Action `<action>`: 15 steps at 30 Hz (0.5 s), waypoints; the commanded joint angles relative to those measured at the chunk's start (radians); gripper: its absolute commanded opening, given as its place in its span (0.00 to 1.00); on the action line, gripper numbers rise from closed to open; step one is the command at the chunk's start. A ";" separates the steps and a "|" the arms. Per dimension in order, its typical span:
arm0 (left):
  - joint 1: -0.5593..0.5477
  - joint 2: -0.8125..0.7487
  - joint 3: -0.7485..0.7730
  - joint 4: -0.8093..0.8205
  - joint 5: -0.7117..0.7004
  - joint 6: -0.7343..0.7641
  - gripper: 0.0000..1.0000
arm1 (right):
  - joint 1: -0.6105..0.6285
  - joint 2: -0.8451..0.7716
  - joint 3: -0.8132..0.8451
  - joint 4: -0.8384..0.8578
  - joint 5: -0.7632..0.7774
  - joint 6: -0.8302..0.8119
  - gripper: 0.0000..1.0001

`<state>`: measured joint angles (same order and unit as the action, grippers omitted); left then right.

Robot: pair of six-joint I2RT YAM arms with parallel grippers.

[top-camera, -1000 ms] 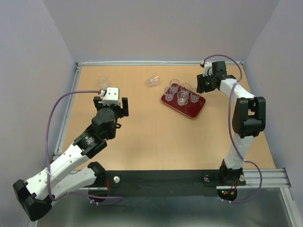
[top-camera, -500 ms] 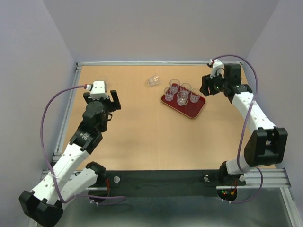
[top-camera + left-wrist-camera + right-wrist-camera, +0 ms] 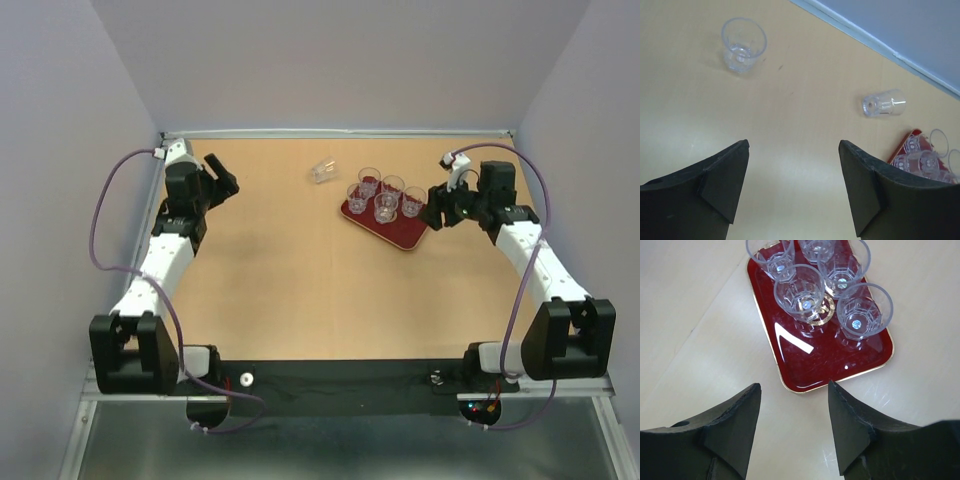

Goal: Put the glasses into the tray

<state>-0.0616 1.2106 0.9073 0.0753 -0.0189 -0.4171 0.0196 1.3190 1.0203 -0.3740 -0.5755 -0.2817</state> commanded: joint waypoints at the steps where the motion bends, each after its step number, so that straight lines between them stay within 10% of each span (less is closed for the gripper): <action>1: 0.097 0.160 0.117 0.012 0.148 -0.190 0.83 | -0.004 -0.035 -0.008 0.063 -0.052 0.001 0.62; 15: 0.275 0.644 0.476 -0.074 0.327 -0.388 0.70 | -0.006 -0.061 -0.019 0.067 -0.046 -0.008 0.62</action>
<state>0.2089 1.8244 1.2797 0.0074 0.2382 -0.7444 0.0196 1.2888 1.0161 -0.3565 -0.6075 -0.2836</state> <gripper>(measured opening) 0.708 0.615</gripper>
